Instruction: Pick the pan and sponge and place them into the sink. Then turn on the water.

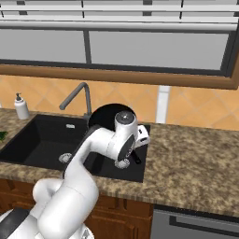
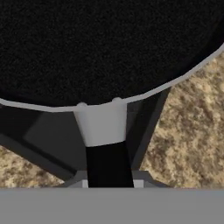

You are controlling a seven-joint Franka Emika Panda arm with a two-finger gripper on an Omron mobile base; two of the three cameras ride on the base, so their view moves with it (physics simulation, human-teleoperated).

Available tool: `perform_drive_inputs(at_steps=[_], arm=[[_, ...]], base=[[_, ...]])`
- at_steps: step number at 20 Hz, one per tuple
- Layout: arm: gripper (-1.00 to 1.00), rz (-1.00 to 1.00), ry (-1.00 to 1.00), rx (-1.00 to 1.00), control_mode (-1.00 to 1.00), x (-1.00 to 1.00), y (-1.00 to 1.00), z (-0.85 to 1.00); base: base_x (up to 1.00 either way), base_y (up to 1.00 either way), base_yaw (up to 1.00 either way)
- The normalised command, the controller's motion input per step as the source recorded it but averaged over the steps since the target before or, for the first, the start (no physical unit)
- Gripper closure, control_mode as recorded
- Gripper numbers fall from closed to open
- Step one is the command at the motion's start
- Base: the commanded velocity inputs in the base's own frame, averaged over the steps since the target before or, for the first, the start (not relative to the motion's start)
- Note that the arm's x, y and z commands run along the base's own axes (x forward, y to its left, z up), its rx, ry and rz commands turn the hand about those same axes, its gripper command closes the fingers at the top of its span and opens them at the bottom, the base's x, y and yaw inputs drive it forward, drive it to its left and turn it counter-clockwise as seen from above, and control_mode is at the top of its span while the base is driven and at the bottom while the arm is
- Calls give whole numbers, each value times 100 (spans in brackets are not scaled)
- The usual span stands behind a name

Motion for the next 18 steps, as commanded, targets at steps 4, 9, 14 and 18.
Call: perform_drive_inputs(at_steps=[4, 9, 14, 18], arm=[[100, 43, 12, -21, -100, 0, 100, 64], [100, 25, 5, -22, -100, -4, 100, 21], [100, 0, 0, -20, -100, -1, 100, -3], [100, -6, 2, -15, -100, 11, 100, -11]], base=[[0, 0, 0], [0, 0, 0], [0, 0, 0], [0, 0, 0]])
